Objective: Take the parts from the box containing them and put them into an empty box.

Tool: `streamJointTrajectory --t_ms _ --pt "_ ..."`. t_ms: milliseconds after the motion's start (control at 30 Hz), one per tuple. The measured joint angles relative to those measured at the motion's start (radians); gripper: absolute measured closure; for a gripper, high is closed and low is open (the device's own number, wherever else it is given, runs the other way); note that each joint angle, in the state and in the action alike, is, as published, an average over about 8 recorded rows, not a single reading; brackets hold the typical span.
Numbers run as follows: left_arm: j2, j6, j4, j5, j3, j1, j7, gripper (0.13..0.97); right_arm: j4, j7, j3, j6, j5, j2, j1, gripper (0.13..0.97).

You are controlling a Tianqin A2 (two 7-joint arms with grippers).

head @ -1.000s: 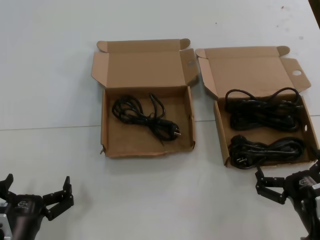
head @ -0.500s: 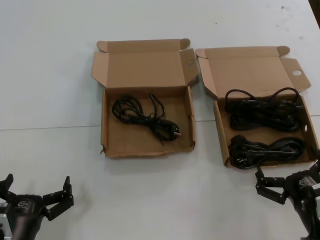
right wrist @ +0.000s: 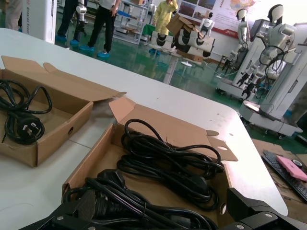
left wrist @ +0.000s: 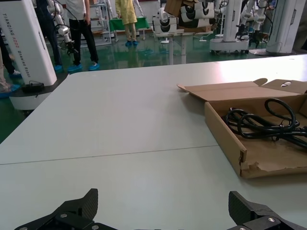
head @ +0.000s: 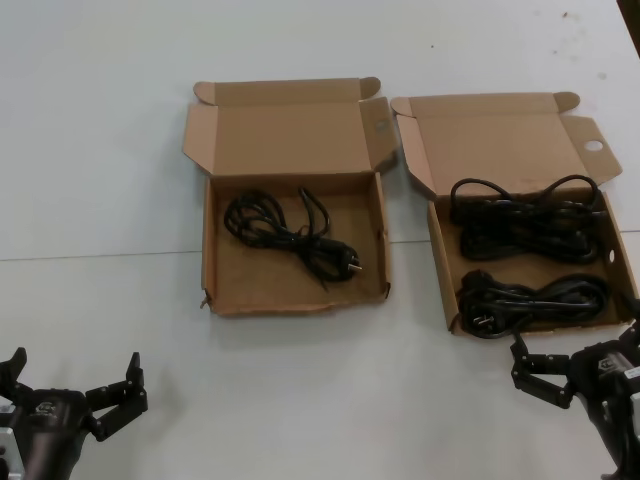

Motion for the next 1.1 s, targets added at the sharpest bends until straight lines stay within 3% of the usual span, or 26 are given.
streamJointTrajectory --t_ms 1100 --pt "0.0 0.0 0.0 0.0 0.0 0.0 0.0 0.132 0.0 0.0 0.0 0.0 0.0 0.0 0.0 0.129"
